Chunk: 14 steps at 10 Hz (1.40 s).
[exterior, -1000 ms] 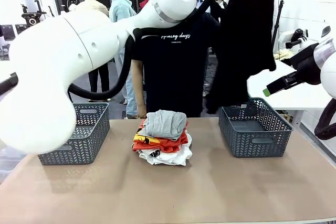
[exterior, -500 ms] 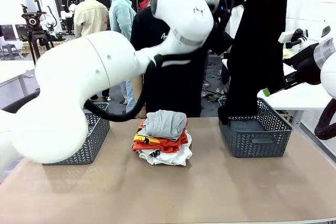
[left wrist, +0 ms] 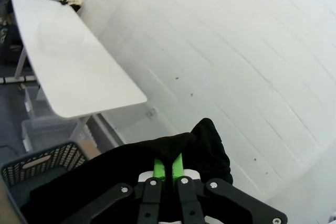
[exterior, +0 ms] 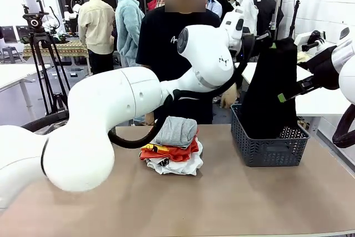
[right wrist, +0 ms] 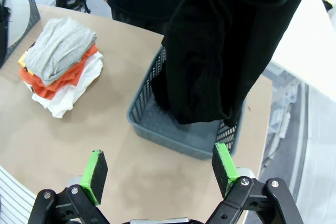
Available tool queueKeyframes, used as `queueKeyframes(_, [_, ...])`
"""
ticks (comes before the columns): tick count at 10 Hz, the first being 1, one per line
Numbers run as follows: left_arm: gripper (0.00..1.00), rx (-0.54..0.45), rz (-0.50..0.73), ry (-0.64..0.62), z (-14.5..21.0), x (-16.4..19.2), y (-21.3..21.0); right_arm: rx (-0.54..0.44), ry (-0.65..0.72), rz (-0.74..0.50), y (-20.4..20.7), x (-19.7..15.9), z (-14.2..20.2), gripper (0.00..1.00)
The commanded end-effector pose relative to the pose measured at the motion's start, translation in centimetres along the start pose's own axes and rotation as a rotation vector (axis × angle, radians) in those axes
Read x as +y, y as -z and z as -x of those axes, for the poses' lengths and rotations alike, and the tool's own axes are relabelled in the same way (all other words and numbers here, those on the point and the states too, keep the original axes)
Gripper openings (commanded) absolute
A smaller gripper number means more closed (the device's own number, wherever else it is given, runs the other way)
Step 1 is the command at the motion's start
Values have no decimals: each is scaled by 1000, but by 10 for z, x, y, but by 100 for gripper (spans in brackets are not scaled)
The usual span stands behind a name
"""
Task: Sort the tops and bottoms.
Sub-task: Sort the clothes according to human instructions.
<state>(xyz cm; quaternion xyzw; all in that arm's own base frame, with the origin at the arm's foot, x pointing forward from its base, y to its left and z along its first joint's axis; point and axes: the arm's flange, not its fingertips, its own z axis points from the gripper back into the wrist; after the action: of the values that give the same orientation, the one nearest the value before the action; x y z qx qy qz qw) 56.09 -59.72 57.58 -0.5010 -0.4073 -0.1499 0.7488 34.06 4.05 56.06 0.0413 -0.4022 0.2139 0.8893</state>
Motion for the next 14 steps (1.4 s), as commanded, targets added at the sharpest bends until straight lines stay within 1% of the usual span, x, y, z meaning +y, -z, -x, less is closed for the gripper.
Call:
queueKeyframes(1, [0,44,-50,-36,-30,-14,64,-2,5,-15,1,-1,0,100])
queueKeyframes(2, [0,116,-45,-58,-15,-10,64,-2,5,-15,1,-1,0,100])
queueKeyframes(3, [0,27,-25,-12,4,5,4,-2,5,-15,1,-1,0,100])
queueKeyframes(6, [0,27,-25,-12,4,5,4,-2,5,-15,1,-1,0,100])
queueKeyframes(7, [0,54,-34,-30,9,8,7,-2,5,-15,1,-1,0,100])
queueKeyframes(9, [0,97,-68,-104,45,46,45,-2,5,-15,1,-1,0,100])
queueKeyframes(10, [0,142,-90,-103,63,58,68,-2,5,-15,1,-1,0,100])
queueKeyframes(12, [0,212,-168,-40,90,71,96,-2,5,-15,1,-1,0,100])
queueKeyframes(14, [0,298,-182,79,104,69,105,-2,5,-15,1,-1,0,100])
